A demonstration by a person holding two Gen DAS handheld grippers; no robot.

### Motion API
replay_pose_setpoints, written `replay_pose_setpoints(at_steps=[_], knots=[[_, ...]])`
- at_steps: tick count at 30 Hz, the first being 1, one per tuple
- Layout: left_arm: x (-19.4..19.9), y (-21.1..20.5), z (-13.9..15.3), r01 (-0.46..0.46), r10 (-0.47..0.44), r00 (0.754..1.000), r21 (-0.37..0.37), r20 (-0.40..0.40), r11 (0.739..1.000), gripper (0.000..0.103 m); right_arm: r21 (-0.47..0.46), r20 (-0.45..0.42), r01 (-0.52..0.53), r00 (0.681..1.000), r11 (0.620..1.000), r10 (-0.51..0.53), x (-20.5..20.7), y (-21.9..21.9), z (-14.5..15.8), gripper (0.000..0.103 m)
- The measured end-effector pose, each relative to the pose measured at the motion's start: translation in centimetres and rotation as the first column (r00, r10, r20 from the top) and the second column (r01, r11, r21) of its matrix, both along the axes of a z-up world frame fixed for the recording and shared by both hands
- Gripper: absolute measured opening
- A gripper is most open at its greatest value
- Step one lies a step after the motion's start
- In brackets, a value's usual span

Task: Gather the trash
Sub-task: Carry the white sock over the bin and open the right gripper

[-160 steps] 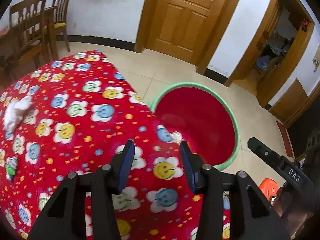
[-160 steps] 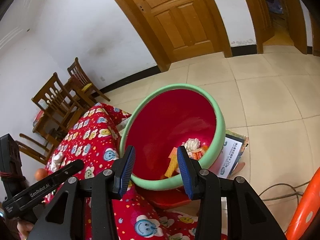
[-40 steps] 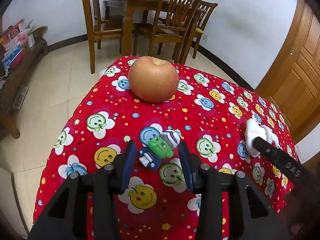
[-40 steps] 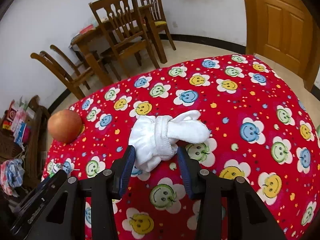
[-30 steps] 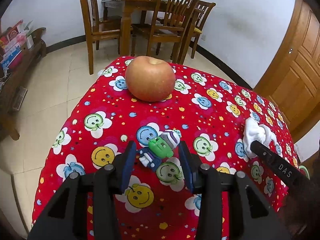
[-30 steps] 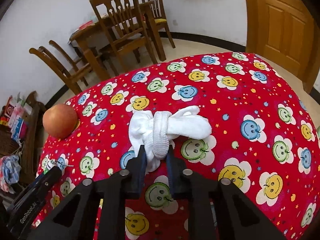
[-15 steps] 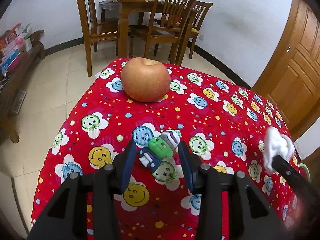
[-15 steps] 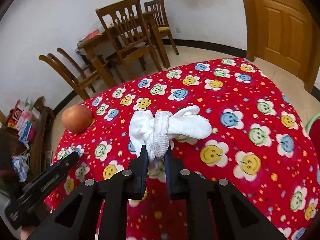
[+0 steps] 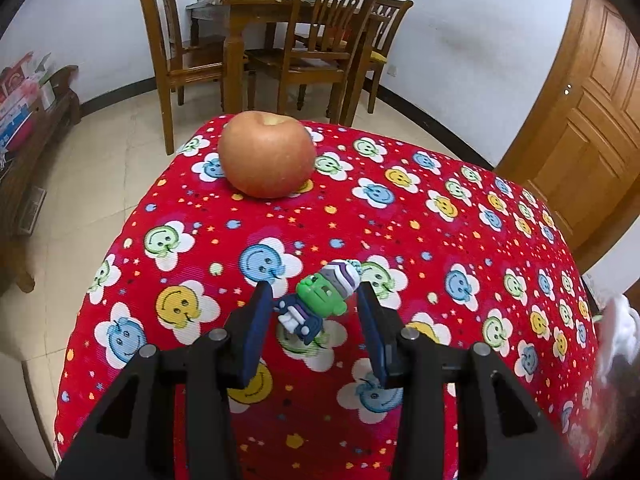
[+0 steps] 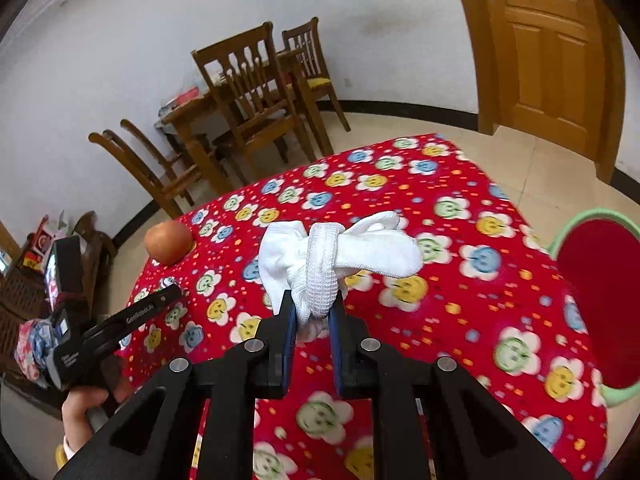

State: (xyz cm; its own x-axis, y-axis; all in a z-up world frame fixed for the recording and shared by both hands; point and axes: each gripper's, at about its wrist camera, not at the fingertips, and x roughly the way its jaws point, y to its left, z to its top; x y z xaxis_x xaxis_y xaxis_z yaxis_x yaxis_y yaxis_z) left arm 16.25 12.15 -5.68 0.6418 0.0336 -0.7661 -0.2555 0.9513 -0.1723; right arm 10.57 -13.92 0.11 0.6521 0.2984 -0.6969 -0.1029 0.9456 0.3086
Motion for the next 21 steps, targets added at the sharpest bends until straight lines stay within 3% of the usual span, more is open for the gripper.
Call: replay_pose_setpoints(at_steps=[15, 21], knots=[[-1.3, -4.9, 2.9, 0.120, -0.121, 0.992, 0.040, 0.030, 0.992, 0.044, -0.011, 0.025, 0.167, 0.986, 0.986, -0.167, -5.3, -9.2, 1.2, 0.015], [-2.0, -8.1, 4.0, 0.191, -0.191, 0.981, 0.013, 0.039, 0.982, 0.043, -0.002, 0.011, 0.237, 0.972, 0.972, -0.237, -6.9, -12.8, 0.7, 0.015]])
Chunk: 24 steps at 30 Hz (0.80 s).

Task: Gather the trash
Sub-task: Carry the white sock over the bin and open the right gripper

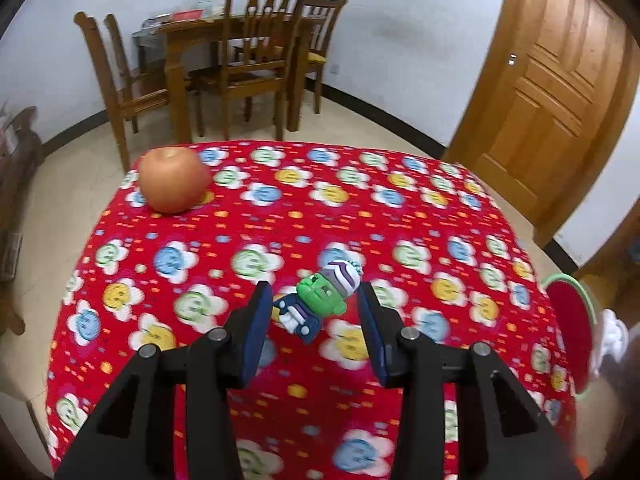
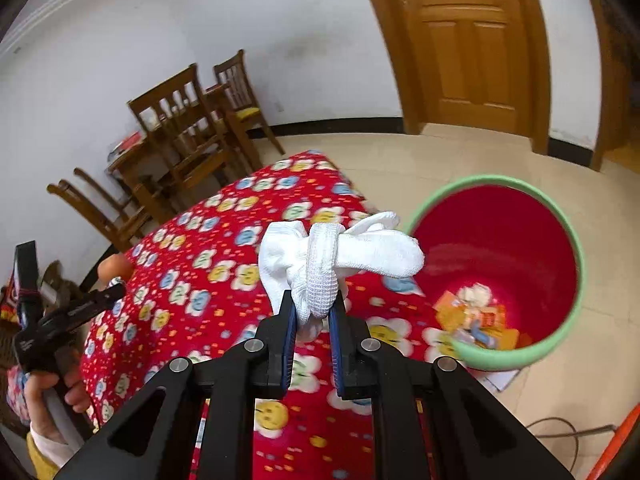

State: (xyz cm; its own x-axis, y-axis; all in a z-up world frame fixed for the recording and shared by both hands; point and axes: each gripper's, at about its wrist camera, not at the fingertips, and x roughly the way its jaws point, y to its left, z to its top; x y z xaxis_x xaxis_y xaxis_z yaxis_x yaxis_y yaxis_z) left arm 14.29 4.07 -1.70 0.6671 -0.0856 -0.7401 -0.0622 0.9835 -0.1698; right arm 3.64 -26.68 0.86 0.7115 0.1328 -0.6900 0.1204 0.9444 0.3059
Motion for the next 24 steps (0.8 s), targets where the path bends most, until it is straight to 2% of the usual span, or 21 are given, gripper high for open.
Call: replay_pose_setpoints(at_steps=[8, 24], knots=[[-0.7, -6.0, 0.3, 0.127, -0.127, 0.992, -0.020, -0.018, 0.992, 0.044, 0.010, -0.003, 0.081, 0.997, 0.997, -0.081, -2.3, -4.1, -0.3, 0.015], [-1.7, -15.9, 1.5, 0.327, -0.328, 0.944, -0.030, -0.022, 0.944, 0.043, 0.008, -0.079, 0.207, 0.975, 0.978, -0.205, -3.2, -11.3, -3.6, 0.018]])
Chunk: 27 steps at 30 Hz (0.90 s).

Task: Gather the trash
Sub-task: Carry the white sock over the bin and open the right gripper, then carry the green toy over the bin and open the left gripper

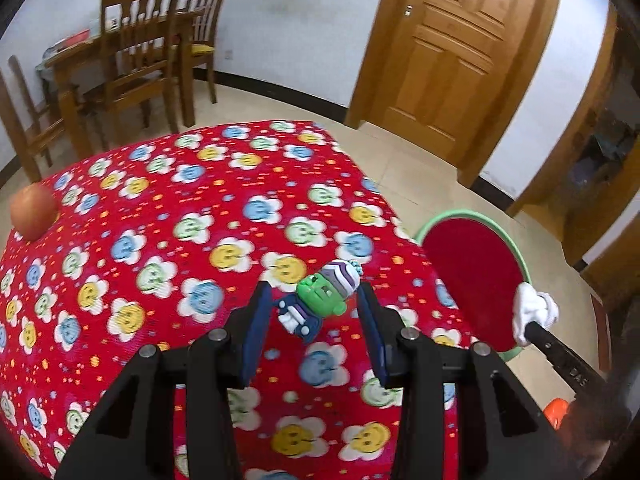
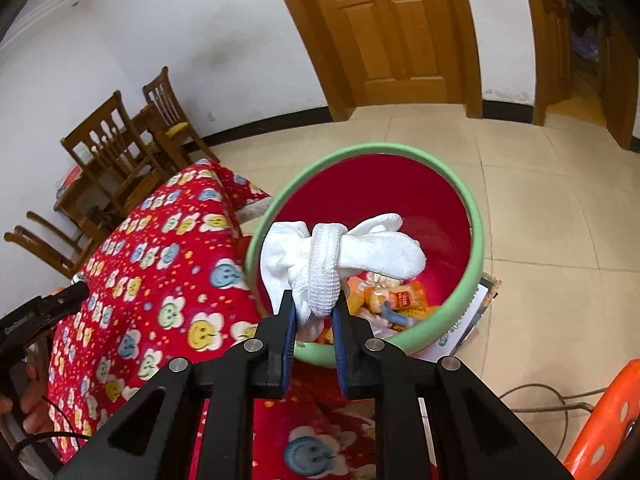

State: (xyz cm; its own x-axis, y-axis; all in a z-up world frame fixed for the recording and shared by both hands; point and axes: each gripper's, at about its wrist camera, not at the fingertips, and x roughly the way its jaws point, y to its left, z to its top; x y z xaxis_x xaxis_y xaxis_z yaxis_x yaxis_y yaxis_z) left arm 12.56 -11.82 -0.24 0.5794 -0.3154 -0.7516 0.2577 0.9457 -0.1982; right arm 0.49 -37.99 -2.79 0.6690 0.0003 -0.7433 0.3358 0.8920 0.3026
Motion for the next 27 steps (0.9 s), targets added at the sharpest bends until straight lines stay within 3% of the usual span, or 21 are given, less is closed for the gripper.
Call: replay_pose_setpoints(at_steps=[5, 14, 22, 27], knots=[[-0.2, -2.3, 0.2, 0.057, -0.057, 0.998, -0.002, 0.006, 0.998, 0.043, 0.023, 0.006, 0.012, 1.000, 1.000, -0.012, -0.2, -1.3, -0.5, 0.025], [-0.2, -5.6, 0.5, 0.140, -0.140, 0.990, -0.005, 0.007, 0.990, 0.043, 0.045, 0.014, 0.025, 1.000, 0.999, -0.025, -0.6, -2.5, -0.8, 0.026], [-1.0, -9.9, 0.2, 0.271, -0.271, 0.962, 0.034, 0.017, 0.962, 0.044, 0.028, 0.028, 0.013, 1.000, 1.000, -0.014, -1.6, -2.8, -0.3, 0.026], [-0.8, -12.8, -0.6, 0.346, -0.346, 0.938, 0.052, -0.017, 0.937, 0.044, 0.034, 0.037, 0.022, 0.999, 0.999, -0.023, -2.4, -3.4, -0.4, 0.028]])
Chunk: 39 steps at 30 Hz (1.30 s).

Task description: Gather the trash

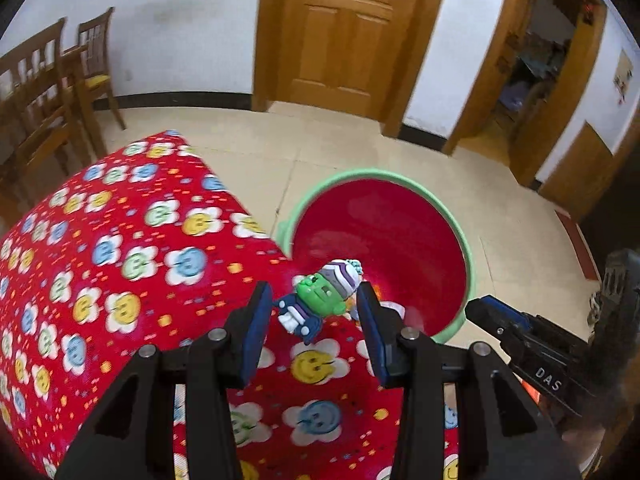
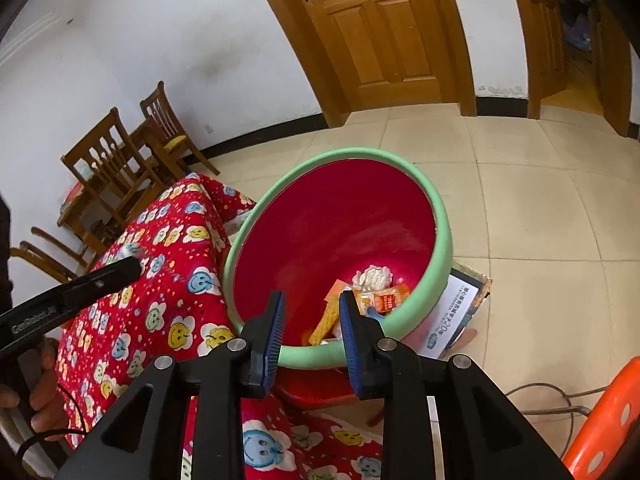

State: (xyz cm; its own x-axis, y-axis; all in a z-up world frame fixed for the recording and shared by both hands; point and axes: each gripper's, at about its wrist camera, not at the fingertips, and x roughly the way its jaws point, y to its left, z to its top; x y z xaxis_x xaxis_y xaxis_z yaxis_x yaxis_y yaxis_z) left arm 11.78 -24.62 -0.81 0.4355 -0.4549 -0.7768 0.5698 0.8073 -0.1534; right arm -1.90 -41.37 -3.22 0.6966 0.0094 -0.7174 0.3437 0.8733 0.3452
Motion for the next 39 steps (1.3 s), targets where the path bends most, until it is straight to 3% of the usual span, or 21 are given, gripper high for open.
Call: replay_pose_setpoints(at_steps=[7, 12, 14, 19, 27, 39], knots=[[1.0, -2.7, -1.5, 0.049, -0.047, 0.997, 0.040, -0.054, 0.998, 0.044, 0.012, 0.001, 0.018, 1.000, 1.000, -0.018, -0.8, -0.9, -0.3, 0.028], [0.7, -3.9, -1.9, 0.060, -0.058, 0.998, 0.093, -0.021, 0.994, 0.046, 0.022, 0.000, 0.026, 1.000, 0.999, -0.026, -1.0, -1.4, -0.4, 0.028], [0.5, -3.9, -1.8, 0.061, -0.060, 0.998, 0.088, -0.013, 0.994, 0.054, 0.024, 0.001, 0.026, 1.000, 0.999, -0.026, -1.1, -1.5, -0.4, 0.029], [0.4, -3.7, -1.4, 0.049, -0.050, 0.999, 0.083, 0.005, 0.995, 0.058, 0.025, 0.010, 0.026, 1.000, 0.999, -0.026, -1.4, -1.4, -0.1, 0.029], [-0.4, -1.0, -0.3, -0.021, 0.020, 0.999, 0.062, 0.027, 0.998, 0.059, 0.012, 0.051, -0.004, 0.999, 1.000, 0.003, -2.0, -0.5, 1.4, 0.030], [-3.1, 6.6, 1.6, -0.177, 0.175, 0.983, 0.025, 0.048, 0.984, 0.059, -0.039, 0.131, -0.106, 0.985, 0.994, 0.110, -2.8, 4.6, 4.9, 0.050]])
